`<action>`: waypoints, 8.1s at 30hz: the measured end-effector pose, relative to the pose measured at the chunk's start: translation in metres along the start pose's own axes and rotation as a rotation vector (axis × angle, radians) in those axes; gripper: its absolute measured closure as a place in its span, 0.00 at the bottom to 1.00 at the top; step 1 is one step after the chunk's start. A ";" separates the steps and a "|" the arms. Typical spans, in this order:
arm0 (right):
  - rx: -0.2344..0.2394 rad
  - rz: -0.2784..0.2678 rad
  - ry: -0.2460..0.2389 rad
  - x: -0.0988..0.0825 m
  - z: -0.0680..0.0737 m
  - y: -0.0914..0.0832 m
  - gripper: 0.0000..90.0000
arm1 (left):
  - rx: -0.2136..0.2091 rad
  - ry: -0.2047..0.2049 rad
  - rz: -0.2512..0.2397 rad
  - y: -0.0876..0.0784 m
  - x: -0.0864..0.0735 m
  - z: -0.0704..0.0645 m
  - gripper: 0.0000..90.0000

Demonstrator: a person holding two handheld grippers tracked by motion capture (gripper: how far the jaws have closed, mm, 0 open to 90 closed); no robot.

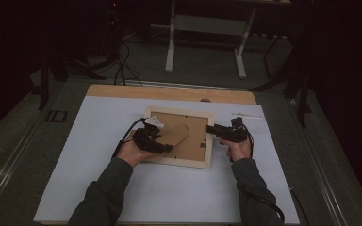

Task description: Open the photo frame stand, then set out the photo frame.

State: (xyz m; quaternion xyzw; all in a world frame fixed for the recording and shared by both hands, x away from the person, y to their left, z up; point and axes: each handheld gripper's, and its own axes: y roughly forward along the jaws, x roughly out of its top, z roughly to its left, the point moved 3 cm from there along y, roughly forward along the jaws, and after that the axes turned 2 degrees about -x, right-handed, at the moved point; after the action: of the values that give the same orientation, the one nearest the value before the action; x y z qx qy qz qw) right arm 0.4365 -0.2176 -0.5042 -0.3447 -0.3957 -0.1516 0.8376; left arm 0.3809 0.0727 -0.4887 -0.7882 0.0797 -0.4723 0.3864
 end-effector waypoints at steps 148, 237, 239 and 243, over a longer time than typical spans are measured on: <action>-0.067 -0.110 -0.475 -0.002 0.072 -0.036 0.62 | 0.220 0.131 0.002 0.032 -0.014 -0.021 0.84; -0.132 -0.094 -0.383 -0.003 0.040 -0.038 1.00 | 0.268 -0.160 -0.406 -0.078 -0.021 0.016 1.00; -0.123 -0.101 -0.364 0.000 0.040 -0.036 1.00 | 0.267 -0.161 -0.406 -0.075 -0.018 0.017 1.00; -0.105 -0.110 -0.351 0.004 0.042 -0.031 1.00 | 0.286 -0.162 -0.398 -0.070 -0.012 0.018 1.00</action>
State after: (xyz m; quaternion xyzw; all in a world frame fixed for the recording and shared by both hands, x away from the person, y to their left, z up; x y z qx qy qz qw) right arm 0.3995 -0.2098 -0.4676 -0.3869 -0.5455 -0.1551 0.7271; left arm 0.3725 0.1361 -0.4538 -0.7611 -0.1757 -0.4807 0.3984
